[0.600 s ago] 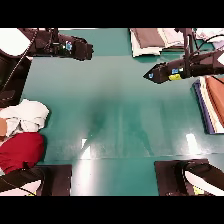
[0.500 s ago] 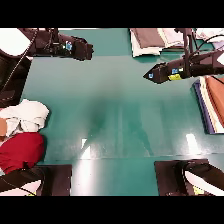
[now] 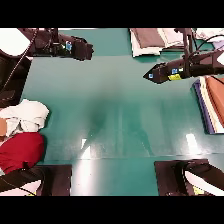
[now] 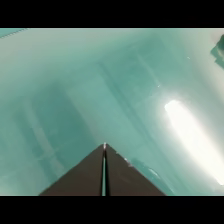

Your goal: Fold the shirts.

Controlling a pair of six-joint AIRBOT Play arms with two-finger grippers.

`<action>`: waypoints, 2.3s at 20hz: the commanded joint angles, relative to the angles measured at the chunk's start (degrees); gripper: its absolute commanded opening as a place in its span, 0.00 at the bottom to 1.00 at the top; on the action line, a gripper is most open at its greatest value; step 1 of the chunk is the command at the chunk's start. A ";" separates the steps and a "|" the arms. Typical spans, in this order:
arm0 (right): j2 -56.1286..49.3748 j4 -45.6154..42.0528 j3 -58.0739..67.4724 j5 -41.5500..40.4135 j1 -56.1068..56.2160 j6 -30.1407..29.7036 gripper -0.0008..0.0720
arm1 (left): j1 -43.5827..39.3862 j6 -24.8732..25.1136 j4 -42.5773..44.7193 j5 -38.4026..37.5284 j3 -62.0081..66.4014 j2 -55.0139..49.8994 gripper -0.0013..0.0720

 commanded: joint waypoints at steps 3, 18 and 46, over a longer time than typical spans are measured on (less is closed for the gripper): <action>-0.02 0.00 0.04 0.02 0.07 0.04 0.04 | 2.32 0.79 4.92 -4.68 0.85 0.85 0.05; -0.04 -0.02 0.04 -0.02 0.07 0.04 0.04 | 44.33 1.18 18.86 -5.05 -48.76 16.28 0.92; 0.11 -0.02 34.91 1.22 -12.87 0.15 0.04 | -2.01 1.18 16.33 -3.74 -3.43 23.02 0.05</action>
